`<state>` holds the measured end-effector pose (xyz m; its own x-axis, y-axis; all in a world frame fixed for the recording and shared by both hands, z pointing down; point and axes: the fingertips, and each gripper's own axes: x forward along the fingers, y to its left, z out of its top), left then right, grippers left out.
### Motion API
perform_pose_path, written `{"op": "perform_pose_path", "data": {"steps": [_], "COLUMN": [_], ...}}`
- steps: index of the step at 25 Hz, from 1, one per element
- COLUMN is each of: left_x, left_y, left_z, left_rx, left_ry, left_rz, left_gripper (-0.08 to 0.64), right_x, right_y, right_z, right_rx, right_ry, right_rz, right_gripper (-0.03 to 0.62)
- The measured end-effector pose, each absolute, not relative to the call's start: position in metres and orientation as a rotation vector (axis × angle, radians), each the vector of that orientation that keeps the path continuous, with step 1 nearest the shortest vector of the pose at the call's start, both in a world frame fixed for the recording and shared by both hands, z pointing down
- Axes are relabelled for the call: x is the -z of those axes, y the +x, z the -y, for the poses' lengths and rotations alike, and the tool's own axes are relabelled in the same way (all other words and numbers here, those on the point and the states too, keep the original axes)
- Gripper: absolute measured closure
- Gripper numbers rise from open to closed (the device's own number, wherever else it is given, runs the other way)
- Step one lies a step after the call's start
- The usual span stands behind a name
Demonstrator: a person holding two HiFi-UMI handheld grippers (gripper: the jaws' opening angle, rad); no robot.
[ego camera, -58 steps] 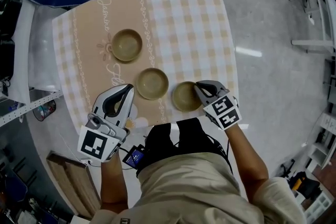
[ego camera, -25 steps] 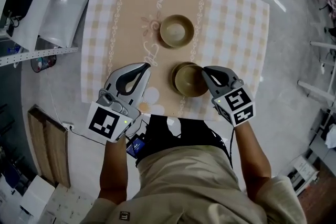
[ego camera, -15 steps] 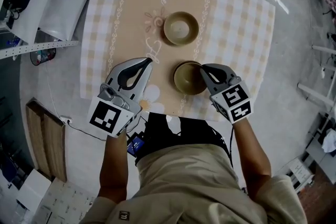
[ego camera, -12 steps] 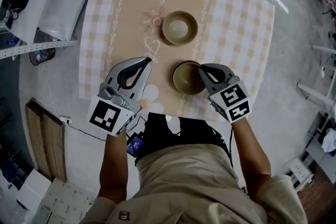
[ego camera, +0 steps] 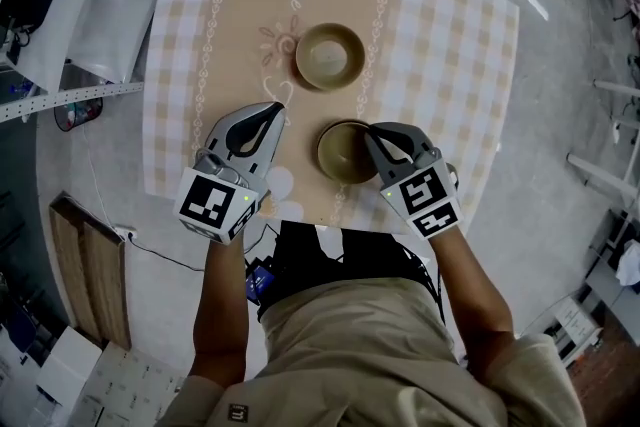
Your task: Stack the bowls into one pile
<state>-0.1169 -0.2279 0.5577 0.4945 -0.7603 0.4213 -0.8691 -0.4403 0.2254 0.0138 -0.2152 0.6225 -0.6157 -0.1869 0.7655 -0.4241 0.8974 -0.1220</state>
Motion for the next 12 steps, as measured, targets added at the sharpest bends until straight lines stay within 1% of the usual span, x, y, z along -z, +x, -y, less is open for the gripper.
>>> {"op": "perform_pose_path", "data": {"steps": [6,12], "left_x": [-0.592,-0.611], "left_y": [-0.115,-0.117], "left_z": [0.248,0.275], "left_rx": [-0.372,-0.302], "left_ry": [2.262,2.180], "left_rz": [1.353,1.390], "left_gripper": [0.554,0.552], "right_x": [-0.621,-0.613], "right_y": [0.014,0.024], "right_z": [0.218,0.230], "right_rx": [-0.325,-0.320], "right_ry": [0.436,0.477], "right_rz": [2.266,2.301], "right_gripper": [0.580,0.578]}}
